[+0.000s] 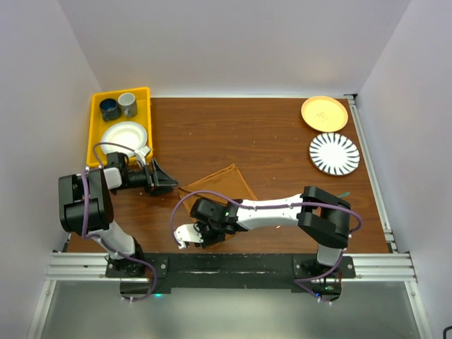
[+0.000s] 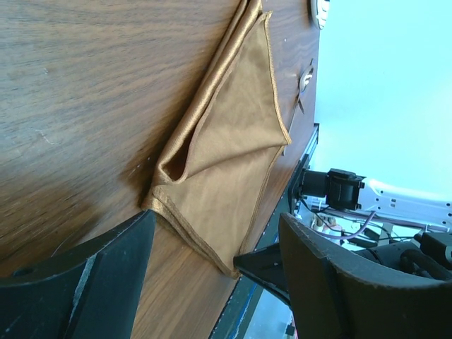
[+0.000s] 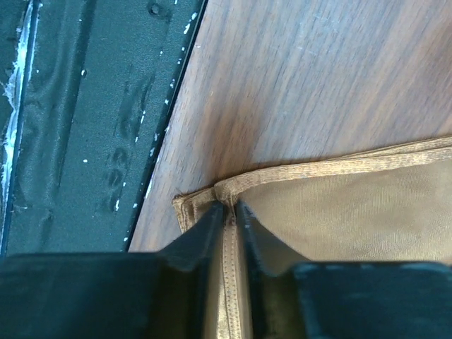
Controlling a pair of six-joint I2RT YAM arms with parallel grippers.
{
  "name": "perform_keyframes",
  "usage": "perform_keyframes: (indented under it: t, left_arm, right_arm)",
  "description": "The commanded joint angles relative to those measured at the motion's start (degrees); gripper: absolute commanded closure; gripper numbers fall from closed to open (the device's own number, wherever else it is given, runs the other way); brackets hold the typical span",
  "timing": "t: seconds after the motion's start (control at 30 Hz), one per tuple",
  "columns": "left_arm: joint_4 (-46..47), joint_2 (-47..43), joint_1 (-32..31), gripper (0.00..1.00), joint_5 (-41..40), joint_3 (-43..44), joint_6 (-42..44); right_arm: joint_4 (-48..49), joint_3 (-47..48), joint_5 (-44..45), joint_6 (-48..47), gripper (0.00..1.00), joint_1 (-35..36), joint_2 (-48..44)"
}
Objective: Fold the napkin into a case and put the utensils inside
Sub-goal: Pick up the upper triangle-folded napkin from the center of the board.
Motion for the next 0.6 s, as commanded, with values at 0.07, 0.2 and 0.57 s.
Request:
perform_keyframes:
  t: [0.07, 0.2, 0.57]
  left_arm:
    - [1.3, -1.2, 0.6, 0.24, 1.9, -0.2, -0.8]
    - [1.6, -1.2, 0.7, 0.24, 1.9, -0.3, -1.0]
    - [11.7, -3.7, 1.6, 0.18, 7.0, -5.4, -9.7]
  right_arm:
    - [-1.6, 1.8, 1.0, -0.9, 0.93, 0.4, -1.3]
    - [-2.7, 2.1, 0.9, -0.4, 1.0, 0.4, -2.5]
    - [-5.7, 2.1, 1.7, 0.7, 1.0, 0.3, -7.0]
